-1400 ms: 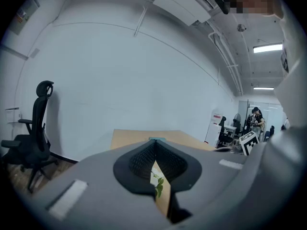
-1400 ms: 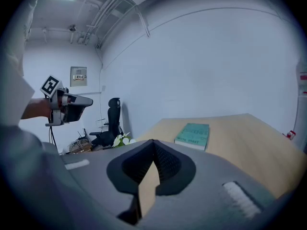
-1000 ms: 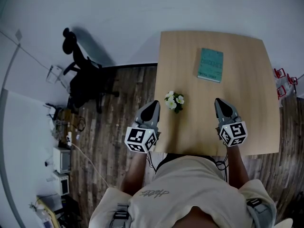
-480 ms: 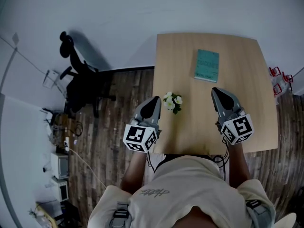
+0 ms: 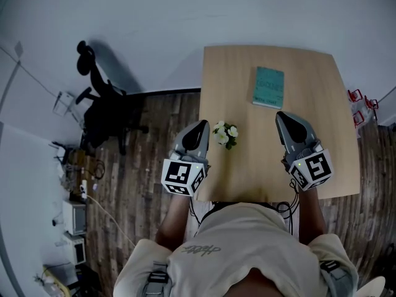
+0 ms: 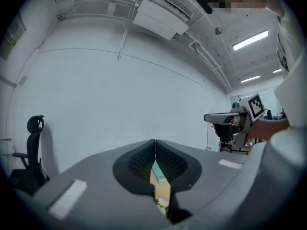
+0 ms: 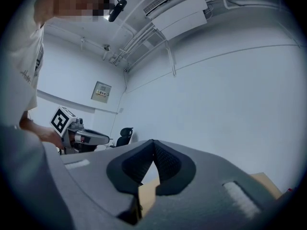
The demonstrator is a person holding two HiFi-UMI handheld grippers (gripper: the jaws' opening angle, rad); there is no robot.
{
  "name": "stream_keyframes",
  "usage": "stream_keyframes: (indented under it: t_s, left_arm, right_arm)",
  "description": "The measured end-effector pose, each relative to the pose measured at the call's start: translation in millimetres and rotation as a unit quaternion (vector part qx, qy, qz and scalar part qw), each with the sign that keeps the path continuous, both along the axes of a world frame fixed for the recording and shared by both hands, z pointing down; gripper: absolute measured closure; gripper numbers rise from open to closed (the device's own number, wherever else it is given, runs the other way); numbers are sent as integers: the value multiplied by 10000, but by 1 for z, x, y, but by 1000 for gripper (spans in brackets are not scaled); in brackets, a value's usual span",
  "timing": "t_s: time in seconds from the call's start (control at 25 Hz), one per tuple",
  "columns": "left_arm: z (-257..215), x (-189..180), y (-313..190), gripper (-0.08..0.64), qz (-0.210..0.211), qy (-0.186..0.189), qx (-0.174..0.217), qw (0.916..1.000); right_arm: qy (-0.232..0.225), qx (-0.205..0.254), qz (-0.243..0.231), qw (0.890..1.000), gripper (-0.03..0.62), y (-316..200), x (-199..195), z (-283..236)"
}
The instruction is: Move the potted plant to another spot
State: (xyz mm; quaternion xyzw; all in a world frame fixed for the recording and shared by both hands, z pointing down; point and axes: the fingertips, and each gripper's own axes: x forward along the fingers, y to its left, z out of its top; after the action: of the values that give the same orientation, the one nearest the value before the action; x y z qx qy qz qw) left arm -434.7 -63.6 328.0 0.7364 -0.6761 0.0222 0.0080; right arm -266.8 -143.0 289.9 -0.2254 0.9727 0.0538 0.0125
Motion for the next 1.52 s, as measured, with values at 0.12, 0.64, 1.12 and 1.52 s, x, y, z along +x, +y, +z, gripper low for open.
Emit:
stream_keyframes:
  t_s: [0.12, 0.64, 1.12, 1.52]
  left_arm:
    - [-2, 1, 1, 545, 18, -52, 64, 10000]
    - [11, -2, 9, 546, 67, 142, -27, 9999]
    - [17, -9, 25, 545, 44, 273, -163, 9995]
    - [23, -11, 38, 546, -44, 320, -211, 9993]
  right_arm:
    - [-32, 82, 21, 10000, 591, 1, 1, -3]
    - [194, -44, 39, 9998, 591, 6, -1, 15]
    - [208, -313, -5, 9993, 591, 19, -5, 36]
    - [285, -270, -51, 9992, 591, 27, -6, 39]
